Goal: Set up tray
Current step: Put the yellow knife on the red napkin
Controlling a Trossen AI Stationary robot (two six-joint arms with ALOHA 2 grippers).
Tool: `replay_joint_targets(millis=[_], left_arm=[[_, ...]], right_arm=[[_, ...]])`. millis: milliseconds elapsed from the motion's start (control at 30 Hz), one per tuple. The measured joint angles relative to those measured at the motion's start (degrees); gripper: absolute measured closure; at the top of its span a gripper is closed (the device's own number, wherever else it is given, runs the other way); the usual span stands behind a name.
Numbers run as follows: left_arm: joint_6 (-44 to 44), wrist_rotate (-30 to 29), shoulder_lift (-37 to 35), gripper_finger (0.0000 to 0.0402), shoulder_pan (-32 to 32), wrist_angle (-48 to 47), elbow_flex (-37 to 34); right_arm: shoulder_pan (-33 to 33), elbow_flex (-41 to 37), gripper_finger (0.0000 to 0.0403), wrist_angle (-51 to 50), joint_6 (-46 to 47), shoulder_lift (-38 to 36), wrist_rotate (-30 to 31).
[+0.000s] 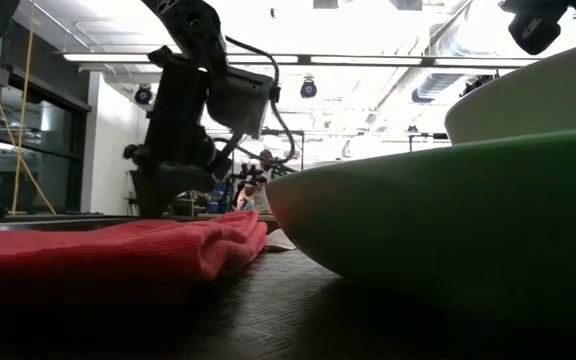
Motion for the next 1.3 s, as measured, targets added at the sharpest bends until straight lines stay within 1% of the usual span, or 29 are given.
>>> replay_joint_targets(millis=[167,333,433,500,567,633,700,833,967,1067,1167,1300], left_arm=[[5.9,-0.8,-3.9,0.0348,1.6,-0.6,0.7],[11.2,-1.0,-9.6,0.0353,3.1,-2.2,0.8],[14.5,-1.0,-12.3,0.0356,3.0,-4.6,0.6],[15.2,-0.8,-14.2,0.0354,3.0,-5.8,-0.4],[15.7,1.2,-16.1,0.0346,3.0,-6.1,-2.6],[15.0,5.2,-17.4,0.0329,3.0,-4.4,-5.5],[14.2,8.6,-18.7,0.0302,3.0,-1.2,-8.8],[12.5,14.5,-20.0,0.023,2.9,6.8,-14.3],[10.1,14.9,-19.9,0.0157,2.9,9.6,-17.7],[9.4,13.6,-19.9,0.0118,2.9,9.5,-18.8],[9.5,12.5,-20.0,0.0101,2.9,9.8,-19.6],[9.7,12.1,-19.3,0.0103,2.9,12.3,-21.8]], right_arm=[[0.0,0.0,0.0402,0.0,0.0,0.0,0.0],[0.0,0.0,0.0402,-0.1,0.1,0.0,0.0],[0.0,0.0,0.0402,-0.1,0.2,0.0,0.0],[0.0,0.0,0.0402,-0.3,0.2,0.0,0.0],[0.0,0.0,0.0402,-0.3,0.2,0.0,0.0],[0.0,0.0,0.0402,-0.4,0.2,0.0,0.0],[0.0,0.0,0.0402,-0.4,0.2,0.0,0.0],[0.0,0.0,0.0402,-0.4,0.2,0.0,0.7],[0.0,0.0,0.0402,-0.4,0.3,0.0,2.8],[0.0,0.0,0.0402,-0.4,1.1,0.0,3.7],[0.0,0.0,0.0402,-0.4,1.8,0.0,3.7],[0.0,0.0,0.0402,-0.4,2.4,0.0,3.6]])
